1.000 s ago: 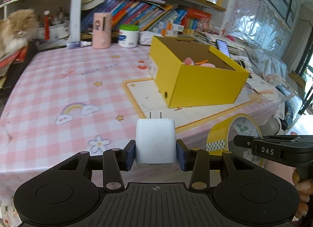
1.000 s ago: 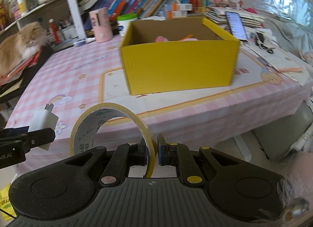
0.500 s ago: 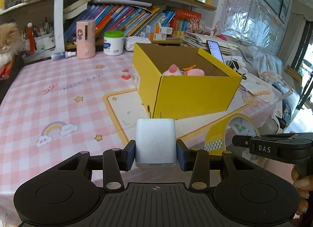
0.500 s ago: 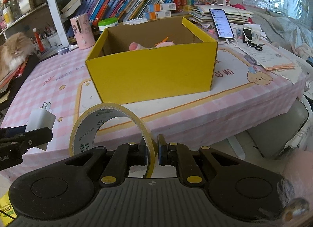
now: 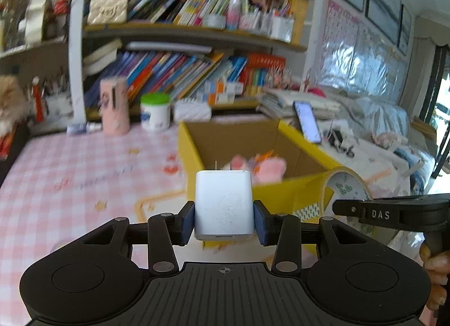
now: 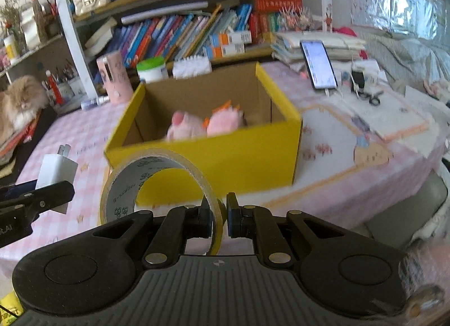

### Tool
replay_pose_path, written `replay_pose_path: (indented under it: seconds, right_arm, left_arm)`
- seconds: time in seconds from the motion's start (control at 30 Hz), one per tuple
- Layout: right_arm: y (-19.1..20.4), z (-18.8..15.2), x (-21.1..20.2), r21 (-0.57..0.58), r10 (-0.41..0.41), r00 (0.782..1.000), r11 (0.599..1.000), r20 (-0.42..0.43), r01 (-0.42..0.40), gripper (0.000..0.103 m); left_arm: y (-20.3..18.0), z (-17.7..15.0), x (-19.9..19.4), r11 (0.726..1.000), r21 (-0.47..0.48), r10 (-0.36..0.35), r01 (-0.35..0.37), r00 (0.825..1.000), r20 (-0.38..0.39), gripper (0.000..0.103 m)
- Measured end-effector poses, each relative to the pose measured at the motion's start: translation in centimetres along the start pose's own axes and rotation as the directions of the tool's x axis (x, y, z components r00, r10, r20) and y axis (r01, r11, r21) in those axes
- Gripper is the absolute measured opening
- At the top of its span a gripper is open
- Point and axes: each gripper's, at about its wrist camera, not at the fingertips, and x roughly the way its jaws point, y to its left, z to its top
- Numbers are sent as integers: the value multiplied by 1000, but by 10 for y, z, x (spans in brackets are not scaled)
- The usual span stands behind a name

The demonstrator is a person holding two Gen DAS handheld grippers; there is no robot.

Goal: Organize objects
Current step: 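Lift and carry the plug and tape roll with both tools toward the yellow box, then lower the plug and tape roll into the yellow box with both tools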

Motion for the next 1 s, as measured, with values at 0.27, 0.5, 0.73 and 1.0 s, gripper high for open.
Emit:
replay_pose_path:
  seconds: [0.27,0.5,0.73,1.0]
  right_arm:
    - [-22,63,11,-40,53,989,998,137,-48,9]
    - [-36,95,67,-167,47,991,986,123,-26,9]
    - [-38,99,121,-294,81,997,953,-2,-78,10]
    - [-33,90,154,-383,107,987,912,-119,-146,10]
  left_arm:
    - [-24,37,34,999,19,39,-40,997,63,41]
    - [-38,45,80,995,5,99,-99,995,6,41]
    - [-51,35,119,989,21,145,-143,985,-95,41]
    - [-50,31,138,983,9,184,-185,972,-143,41]
